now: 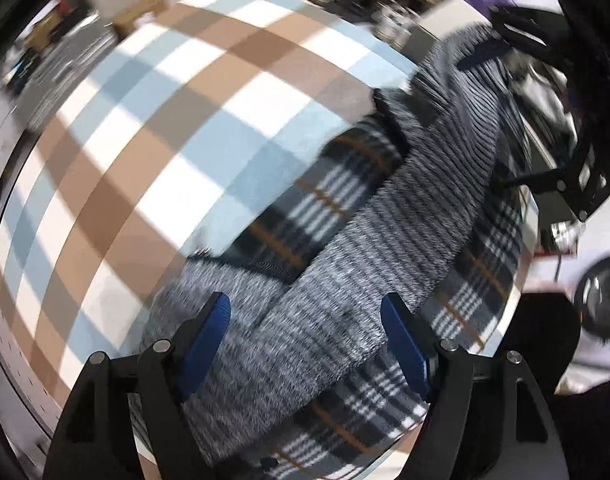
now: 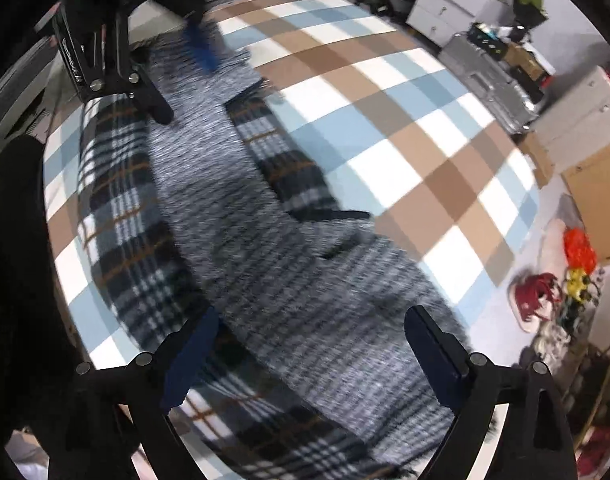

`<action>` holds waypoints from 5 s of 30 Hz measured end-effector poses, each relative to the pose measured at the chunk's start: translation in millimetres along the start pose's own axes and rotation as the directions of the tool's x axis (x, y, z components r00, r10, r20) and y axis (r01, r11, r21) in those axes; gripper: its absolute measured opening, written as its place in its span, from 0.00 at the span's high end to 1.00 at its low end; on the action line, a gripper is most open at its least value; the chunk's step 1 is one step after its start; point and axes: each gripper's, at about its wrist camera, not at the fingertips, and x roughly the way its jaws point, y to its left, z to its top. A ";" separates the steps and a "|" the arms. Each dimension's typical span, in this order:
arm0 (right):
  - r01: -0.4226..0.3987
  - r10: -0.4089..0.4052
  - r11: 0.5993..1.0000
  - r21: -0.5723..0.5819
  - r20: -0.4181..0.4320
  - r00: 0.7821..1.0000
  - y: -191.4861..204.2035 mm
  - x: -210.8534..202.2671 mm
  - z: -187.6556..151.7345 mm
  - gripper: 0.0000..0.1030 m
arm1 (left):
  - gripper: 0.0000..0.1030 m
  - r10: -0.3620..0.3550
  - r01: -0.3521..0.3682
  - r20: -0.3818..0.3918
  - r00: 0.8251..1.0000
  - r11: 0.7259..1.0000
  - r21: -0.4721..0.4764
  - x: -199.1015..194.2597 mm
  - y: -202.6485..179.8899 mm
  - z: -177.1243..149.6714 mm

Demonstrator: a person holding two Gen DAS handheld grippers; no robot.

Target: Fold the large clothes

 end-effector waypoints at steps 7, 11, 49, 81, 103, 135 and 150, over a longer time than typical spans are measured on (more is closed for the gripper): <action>-0.007 0.007 1.000 0.030 -0.010 1.000 -6.4 9.3 -9.7 0.08 | 0.28 0.001 0.008 -0.107 0.994 0.996 0.088 47.2 -10.7 7.9; -0.019 0.019 0.999 0.026 -0.013 1.000 -6.0 11.6 -13.8 0.08 | 0.29 0.051 -0.044 -0.062 0.997 0.993 0.107 54.5 -22.5 0.4; 0.235 -0.311 0.915 0.327 0.207 0.928 21.5 -4.3 31.9 0.98 | 0.98 0.083 -0.024 0.191 0.978 0.956 -0.294 -25.6 -57.1 -64.8; 0.073 -0.228 0.783 0.617 0.177 0.957 -3.9 14.1 -62.0 0.17 | 0.55 0.197 -0.020 0.265 0.944 0.835 -0.550 -29.6 17.2 -167.6; 0.096 -0.189 0.771 0.629 0.082 0.978 83.7 32.4 17.6 0.00 | 0.42 0.045 0.254 0.447 0.893 0.771 -0.584 -4.9 -19.0 -195.7; -0.015 -0.299 0.551 0.834 0.214 0.930 49.4 -19.2 -77.8 0.00 | 0.55 -0.133 0.597 0.654 0.744 0.572 -0.563 -15.2 35.2 -253.6; -0.581 -0.342 0.263 0.770 0.637 0.691 124.5 -20.8 -169.7 0.00 | 0.46 -0.067 0.390 0.566 0.822 0.790 -0.473 -25.4 -27.2 -221.8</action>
